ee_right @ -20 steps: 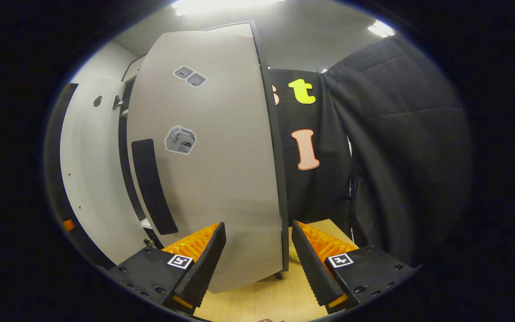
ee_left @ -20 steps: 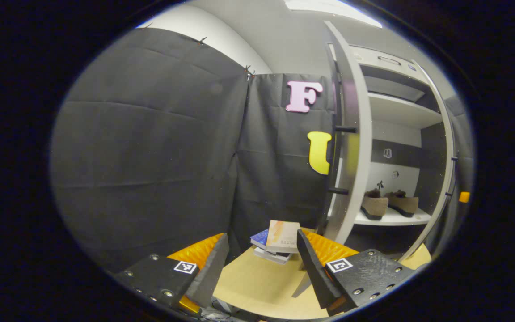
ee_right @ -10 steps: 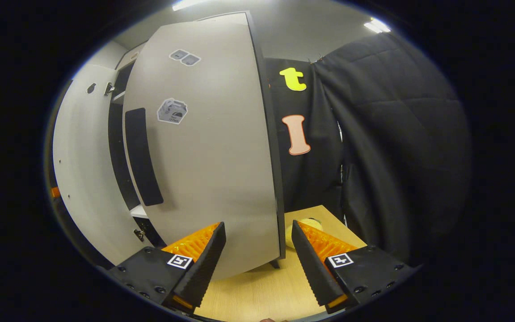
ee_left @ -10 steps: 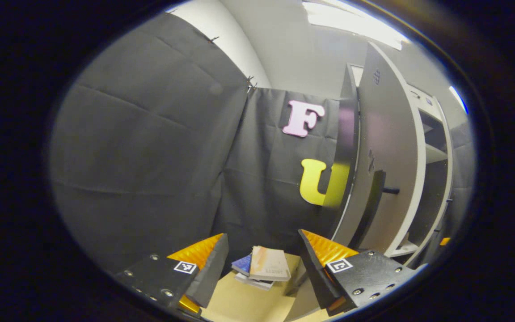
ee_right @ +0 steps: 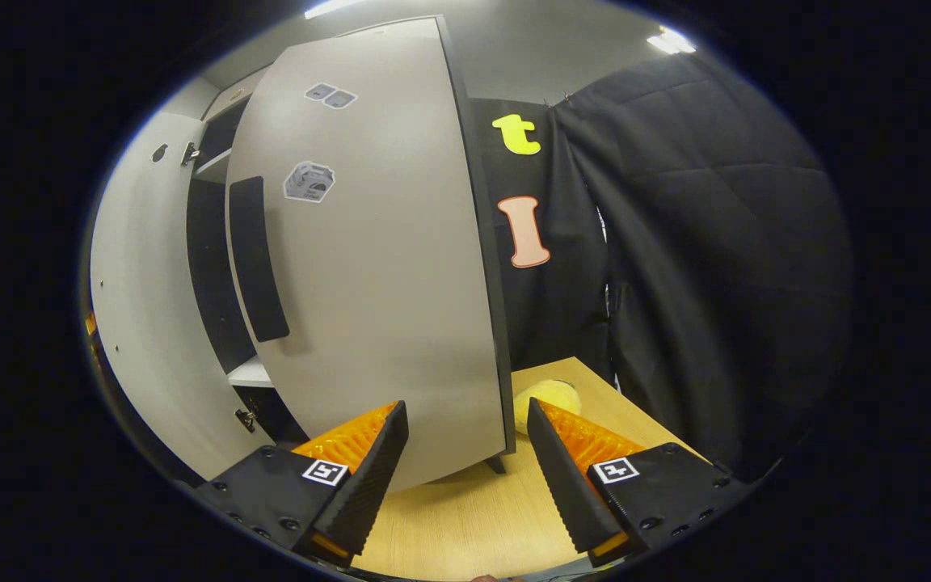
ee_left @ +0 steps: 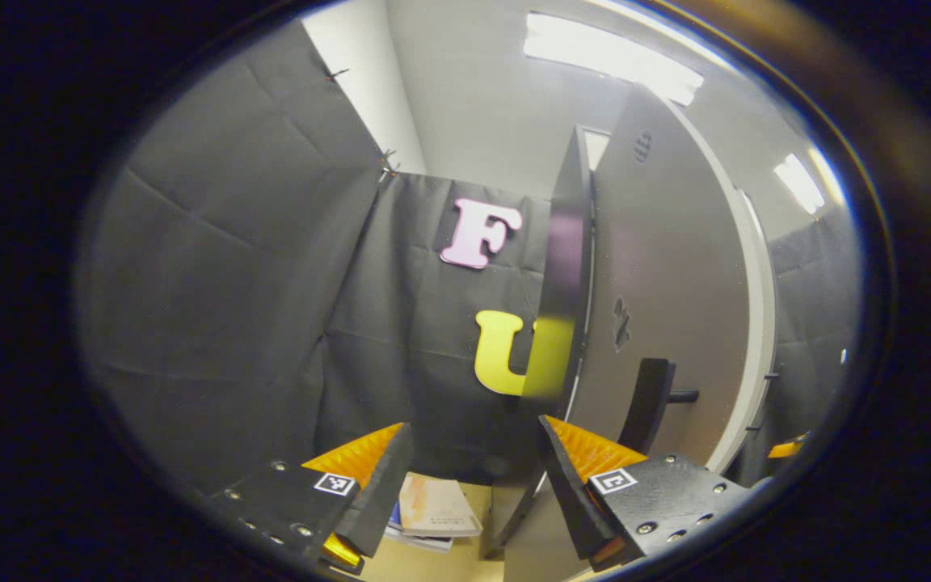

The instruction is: Grab one shoe with the right hand and put it into the shoe cabinet, grab the other shoe with the left hand and put it into the shoe cabinet; then close the right door with the right hand and the left door with the left hand.

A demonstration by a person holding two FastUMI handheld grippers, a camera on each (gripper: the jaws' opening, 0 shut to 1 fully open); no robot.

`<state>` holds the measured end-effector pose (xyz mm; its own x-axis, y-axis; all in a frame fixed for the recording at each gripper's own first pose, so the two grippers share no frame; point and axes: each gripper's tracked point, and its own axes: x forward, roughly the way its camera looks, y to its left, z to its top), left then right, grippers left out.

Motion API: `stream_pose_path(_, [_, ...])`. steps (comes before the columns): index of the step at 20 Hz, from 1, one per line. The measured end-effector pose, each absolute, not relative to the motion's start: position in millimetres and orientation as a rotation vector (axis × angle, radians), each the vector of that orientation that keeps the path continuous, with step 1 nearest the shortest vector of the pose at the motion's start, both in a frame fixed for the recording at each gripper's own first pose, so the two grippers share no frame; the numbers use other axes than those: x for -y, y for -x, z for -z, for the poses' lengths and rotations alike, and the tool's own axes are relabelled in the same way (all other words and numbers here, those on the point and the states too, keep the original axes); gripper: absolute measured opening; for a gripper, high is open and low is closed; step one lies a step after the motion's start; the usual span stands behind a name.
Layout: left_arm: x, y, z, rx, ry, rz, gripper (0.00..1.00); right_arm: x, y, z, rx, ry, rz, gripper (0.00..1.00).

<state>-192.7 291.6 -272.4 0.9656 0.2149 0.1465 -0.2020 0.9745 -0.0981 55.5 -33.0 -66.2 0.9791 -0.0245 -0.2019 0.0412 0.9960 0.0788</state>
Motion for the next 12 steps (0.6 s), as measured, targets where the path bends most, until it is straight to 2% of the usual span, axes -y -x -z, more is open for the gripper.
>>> stream_pose_path(8, [-279, 178, 273, 0.115, 0.021, -0.166, 0.88, 50, -52, 74, -0.224, -0.063, 0.082, 0.94])
stream_pose_path(9, [-277, 177, 273, 0.111, 0.020, -0.165, 0.96, 48, -53, 74, -0.225, -0.065, 0.075, 0.94])
stream_pose_path(12, [-267, 170, 273, 0.106, 0.019, -0.135, 0.96, 40, -58, 71, -0.221, -0.067, 0.056, 0.94])
